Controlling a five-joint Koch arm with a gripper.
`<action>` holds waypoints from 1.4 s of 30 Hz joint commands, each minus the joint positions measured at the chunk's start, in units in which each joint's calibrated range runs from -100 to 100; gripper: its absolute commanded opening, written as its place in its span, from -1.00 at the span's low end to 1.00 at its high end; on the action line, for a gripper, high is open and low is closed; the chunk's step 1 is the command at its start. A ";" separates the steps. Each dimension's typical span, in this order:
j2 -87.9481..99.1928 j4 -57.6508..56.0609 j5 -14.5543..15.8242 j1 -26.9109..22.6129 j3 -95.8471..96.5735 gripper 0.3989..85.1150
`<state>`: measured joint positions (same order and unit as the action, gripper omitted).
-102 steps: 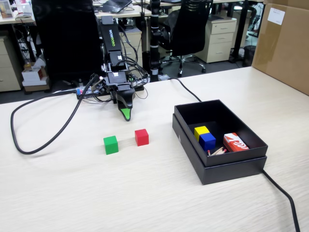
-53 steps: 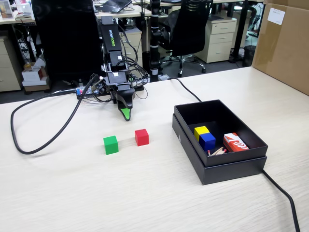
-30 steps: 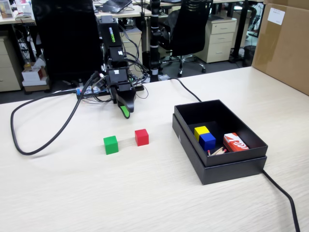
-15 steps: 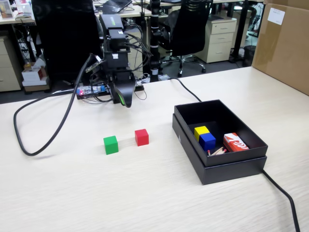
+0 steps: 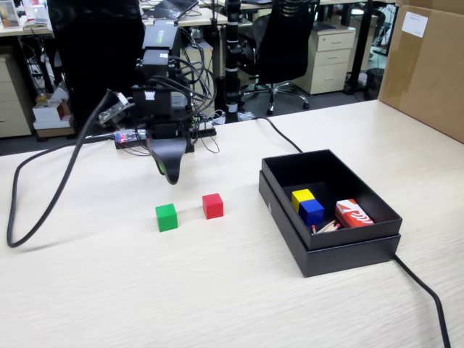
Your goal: Put the green cube on top of the red cube
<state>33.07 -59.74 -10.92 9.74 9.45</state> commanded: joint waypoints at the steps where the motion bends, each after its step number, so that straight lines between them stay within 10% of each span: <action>1: -5.36 -0.18 -0.59 0.78 -7.73 0.11; 29: -33.25 -0.18 -1.37 0.49 -17.70 0.04; 38: -34.39 -0.18 -1.42 0.20 -17.70 -0.22; 42: -34.51 -0.18 -1.12 0.24 -18.51 -0.74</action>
<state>-2.39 -59.74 -12.14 9.94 -4.61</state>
